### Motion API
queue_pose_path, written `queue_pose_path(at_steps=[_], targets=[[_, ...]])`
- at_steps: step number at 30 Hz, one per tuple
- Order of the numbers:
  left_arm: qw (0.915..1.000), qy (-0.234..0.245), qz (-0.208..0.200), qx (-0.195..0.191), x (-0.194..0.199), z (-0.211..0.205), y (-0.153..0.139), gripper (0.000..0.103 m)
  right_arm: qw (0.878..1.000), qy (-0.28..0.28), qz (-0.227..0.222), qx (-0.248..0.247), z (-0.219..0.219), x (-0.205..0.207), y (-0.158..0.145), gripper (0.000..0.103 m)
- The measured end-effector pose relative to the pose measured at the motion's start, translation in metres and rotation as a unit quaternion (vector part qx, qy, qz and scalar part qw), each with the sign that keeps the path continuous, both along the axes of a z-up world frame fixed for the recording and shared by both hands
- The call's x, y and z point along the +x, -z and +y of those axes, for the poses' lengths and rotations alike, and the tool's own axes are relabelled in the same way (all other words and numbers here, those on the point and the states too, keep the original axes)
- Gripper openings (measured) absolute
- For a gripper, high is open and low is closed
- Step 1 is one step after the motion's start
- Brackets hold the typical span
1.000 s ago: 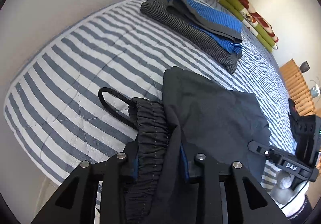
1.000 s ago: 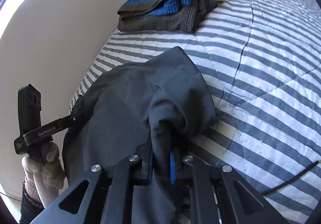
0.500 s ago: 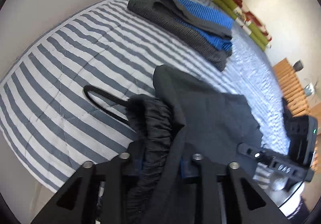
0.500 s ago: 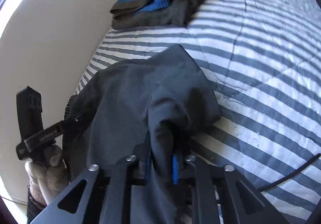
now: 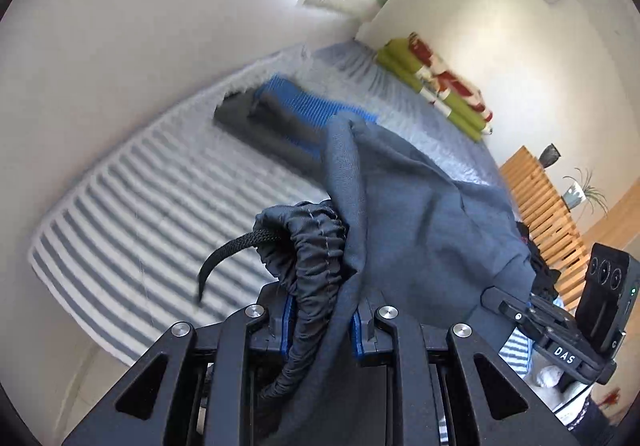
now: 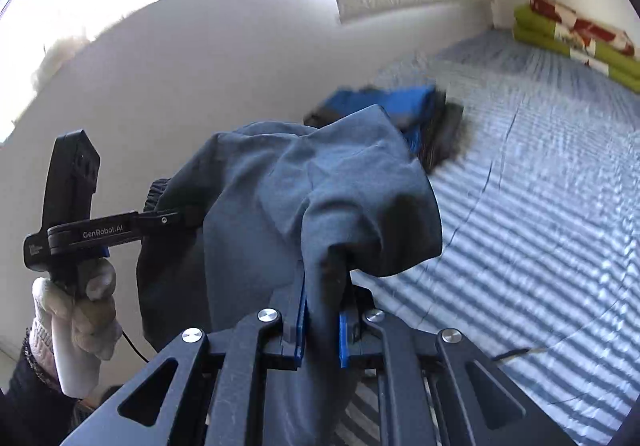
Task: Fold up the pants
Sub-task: 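Grasp the folded trousers with both grippers and lift them off the bed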
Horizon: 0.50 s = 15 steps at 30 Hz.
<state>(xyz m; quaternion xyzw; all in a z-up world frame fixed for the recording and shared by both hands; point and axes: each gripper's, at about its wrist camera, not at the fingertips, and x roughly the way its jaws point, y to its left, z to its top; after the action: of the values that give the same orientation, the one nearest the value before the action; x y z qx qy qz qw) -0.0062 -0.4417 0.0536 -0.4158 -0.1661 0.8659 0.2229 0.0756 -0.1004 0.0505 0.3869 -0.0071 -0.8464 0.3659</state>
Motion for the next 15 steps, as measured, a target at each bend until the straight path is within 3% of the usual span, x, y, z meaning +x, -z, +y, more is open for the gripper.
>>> queue_pose_path(at_steps=[5, 9, 15], targets=[[0.9986, 0.004, 0.051, -0.015, -0.021, 0.009, -0.058, 0.022, 0.998, 0.009, 0.055, -0.012, -0.007, -0.019, -0.054, 0.011], [0.9965, -0.003, 0.08, -0.025, -0.067, 0.019, -0.1, 0.022, 0.996, 0.02, 0.08, -0.026, -0.022, -0.052, -0.084, 0.011], [0.9933, -0.015, 0.103, -0.049, -0.149, 0.038, -0.123, 0.022, 0.995, 0.038, 0.089, -0.039, -0.049, -0.129, -0.093, 0.011]])
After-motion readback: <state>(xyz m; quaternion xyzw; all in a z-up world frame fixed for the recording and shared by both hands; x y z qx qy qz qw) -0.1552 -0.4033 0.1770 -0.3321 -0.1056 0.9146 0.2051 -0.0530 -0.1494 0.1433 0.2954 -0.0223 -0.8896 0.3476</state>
